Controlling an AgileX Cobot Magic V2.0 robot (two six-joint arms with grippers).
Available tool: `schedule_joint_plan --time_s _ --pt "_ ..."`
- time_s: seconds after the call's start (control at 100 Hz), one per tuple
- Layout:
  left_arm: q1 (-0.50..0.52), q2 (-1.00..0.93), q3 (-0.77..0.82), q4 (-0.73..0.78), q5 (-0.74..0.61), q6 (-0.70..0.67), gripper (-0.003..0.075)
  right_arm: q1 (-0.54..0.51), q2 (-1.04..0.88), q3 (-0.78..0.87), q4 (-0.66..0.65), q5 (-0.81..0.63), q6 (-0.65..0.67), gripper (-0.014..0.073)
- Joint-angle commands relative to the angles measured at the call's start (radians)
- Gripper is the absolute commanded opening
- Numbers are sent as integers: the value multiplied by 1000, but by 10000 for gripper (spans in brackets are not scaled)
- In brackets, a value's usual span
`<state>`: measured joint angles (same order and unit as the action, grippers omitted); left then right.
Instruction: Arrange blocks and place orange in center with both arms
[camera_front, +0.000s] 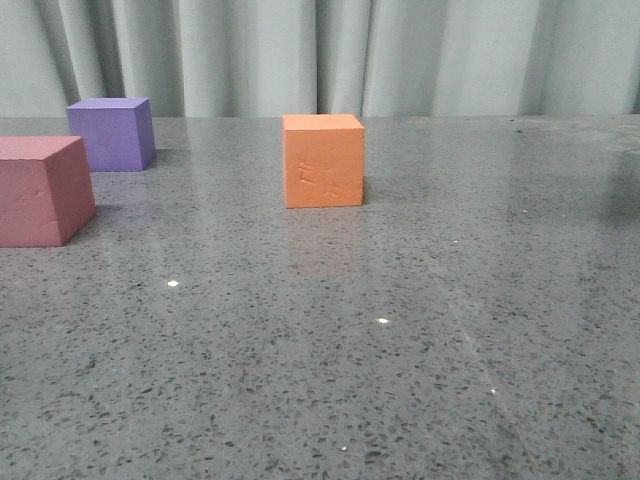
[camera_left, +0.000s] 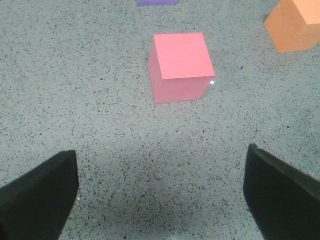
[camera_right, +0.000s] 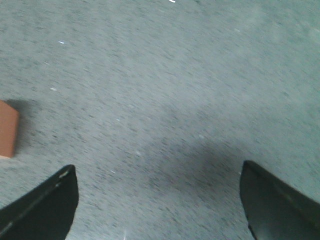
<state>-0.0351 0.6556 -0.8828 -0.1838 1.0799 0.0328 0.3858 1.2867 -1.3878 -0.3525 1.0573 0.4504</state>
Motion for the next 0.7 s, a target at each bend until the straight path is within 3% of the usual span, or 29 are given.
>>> schedule_joint_plan --time_s 0.0,0.19,0.69 --pt "-1 8 -34 -16 -50 4 637 -45 -94 49 -33 -61 -16 645" --pt "-1 8 -34 -16 -50 4 637 -110 -236 218 -30 -62 -17 645" --pt "-1 8 -34 -16 -48 4 637 -113 -586 534 -14 -75 -18 645"
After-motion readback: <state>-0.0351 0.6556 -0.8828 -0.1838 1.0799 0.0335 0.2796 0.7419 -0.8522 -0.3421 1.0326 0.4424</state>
